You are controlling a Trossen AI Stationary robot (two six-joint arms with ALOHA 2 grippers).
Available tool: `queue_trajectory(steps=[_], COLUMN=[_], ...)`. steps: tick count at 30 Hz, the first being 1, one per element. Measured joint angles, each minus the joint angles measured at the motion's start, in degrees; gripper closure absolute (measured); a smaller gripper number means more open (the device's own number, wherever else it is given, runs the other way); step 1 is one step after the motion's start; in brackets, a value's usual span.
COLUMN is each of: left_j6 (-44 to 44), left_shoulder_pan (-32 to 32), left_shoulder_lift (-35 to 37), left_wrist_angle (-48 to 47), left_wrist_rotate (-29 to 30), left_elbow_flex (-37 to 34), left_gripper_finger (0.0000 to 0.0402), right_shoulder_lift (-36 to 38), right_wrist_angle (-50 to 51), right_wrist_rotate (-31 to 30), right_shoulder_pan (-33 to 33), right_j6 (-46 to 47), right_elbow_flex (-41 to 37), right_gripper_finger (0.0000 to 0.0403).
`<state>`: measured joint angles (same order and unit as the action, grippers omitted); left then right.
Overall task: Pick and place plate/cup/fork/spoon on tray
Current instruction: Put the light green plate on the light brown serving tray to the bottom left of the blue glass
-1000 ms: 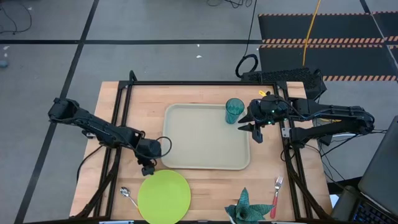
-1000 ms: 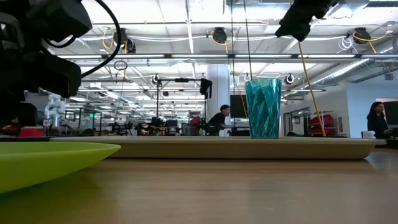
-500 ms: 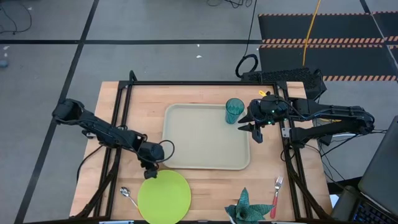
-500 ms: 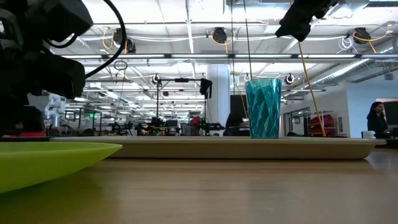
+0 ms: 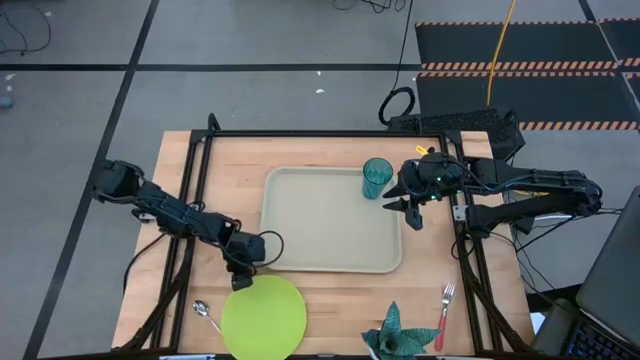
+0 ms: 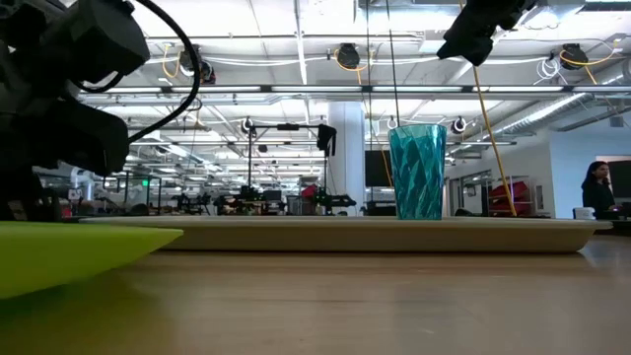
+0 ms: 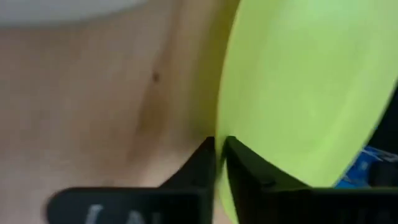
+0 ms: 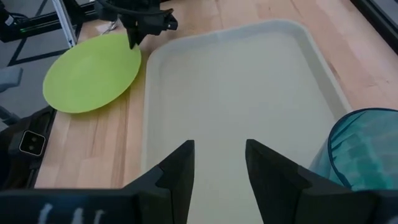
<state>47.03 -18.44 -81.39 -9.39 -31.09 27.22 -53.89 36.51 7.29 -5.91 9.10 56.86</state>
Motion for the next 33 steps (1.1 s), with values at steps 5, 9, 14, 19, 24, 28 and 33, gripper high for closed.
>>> queue_trajectory(steps=[5,9,14,19,24,28,33], left_j6=[-0.56,-2.09,-3.89,-2.82,-0.83,-0.37,-2.99], left_shoulder_pan=[1.05,2.48,6.42,13.37,21.0,27.26,34.77], left_shoulder_lift=[0.44,1.04,3.89,9.5,13.89,13.88,13.08], left_wrist_angle=[1.58,2.16,1.96,3.92,5.06,4.58,-0.45], left_wrist_rotate=[-7.29,-11.3,-14.72,-16.25,-13.57,-7.15,-1.97], left_elbow_flex=[0.0,-0.02,-0.04,0.01,1.7,3.59,6.09], left_gripper_finger=[0.0391,0.0395,0.0395,0.0396,0.0397,0.0397,0.0397], right_shoulder_lift=[0.0,0.0,0.0,0.0,0.0,-0.01,-0.02], right_wrist_angle=[-0.26,-0.19,-0.2,-0.26,-0.54,-1.83,-4.37], right_wrist_rotate=[0.0,0.0,-0.02,-0.02,-0.04,-0.15,-0.2], right_shoulder_pan=[0.0,0.0,0.02,0.0,0.01,0.02,0.02], right_j6=[-0.81,-0.84,-1.24,-1.31,-2.23,-3.3,-6.75], right_elbow_flex=[0.0,0.0,0.0,0.0,0.0,0.0,0.0], right_gripper_finger=[0.0266,0.0266,0.0266,0.0266,0.0266,0.0266,0.0266])
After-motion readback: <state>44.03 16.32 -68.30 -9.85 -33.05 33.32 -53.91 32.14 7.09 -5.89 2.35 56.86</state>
